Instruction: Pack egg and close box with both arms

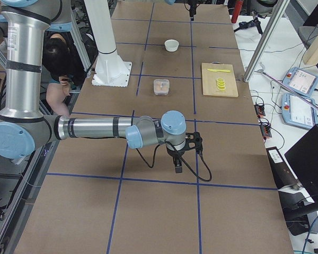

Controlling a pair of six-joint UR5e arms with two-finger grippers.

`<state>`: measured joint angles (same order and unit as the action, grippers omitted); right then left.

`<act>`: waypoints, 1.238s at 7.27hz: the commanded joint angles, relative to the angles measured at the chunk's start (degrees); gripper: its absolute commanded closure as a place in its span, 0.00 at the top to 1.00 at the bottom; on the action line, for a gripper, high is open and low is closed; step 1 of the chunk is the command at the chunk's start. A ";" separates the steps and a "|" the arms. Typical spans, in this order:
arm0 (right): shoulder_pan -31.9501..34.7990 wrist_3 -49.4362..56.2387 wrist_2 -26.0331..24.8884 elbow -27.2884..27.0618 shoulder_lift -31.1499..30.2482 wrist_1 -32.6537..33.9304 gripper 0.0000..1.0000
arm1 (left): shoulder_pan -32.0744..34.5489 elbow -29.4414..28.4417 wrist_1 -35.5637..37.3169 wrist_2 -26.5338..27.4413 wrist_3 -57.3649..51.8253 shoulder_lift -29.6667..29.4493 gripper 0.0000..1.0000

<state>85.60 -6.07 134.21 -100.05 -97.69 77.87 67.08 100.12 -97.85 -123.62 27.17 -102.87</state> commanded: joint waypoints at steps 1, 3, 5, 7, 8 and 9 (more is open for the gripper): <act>0.00 -0.08 0.00 0.12 -0.22 0.00 1.00 | 9.78 -0.89 10.70 -3.82 -10.55 3.02 1.00; 0.00 -0.17 -0.09 0.03 -0.22 0.00 1.00 | 17.69 -2.64 15.49 -4.00 -24.65 4.85 1.00; 0.00 -0.60 -0.18 -0.05 -0.22 0.00 1.00 | 24.13 -3.52 12.35 -8.79 -29.36 13.10 1.00; 0.00 -0.78 -0.26 -0.06 -0.14 0.00 1.00 | 24.85 -3.97 9.79 -10.24 -28.93 15.68 1.00; 0.00 -0.87 0.00 0.03 -0.13 0.00 1.00 | 24.85 -4.40 9.69 -10.06 -29.10 15.42 1.00; 0.00 -0.26 0.09 -0.14 -0.13 -0.09 1.00 | 24.77 -4.49 9.69 -9.80 -29.36 15.07 1.00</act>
<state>85.61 -6.75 134.13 -100.10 -97.83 77.85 91.83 95.89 -87.97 -133.56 -1.95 -87.66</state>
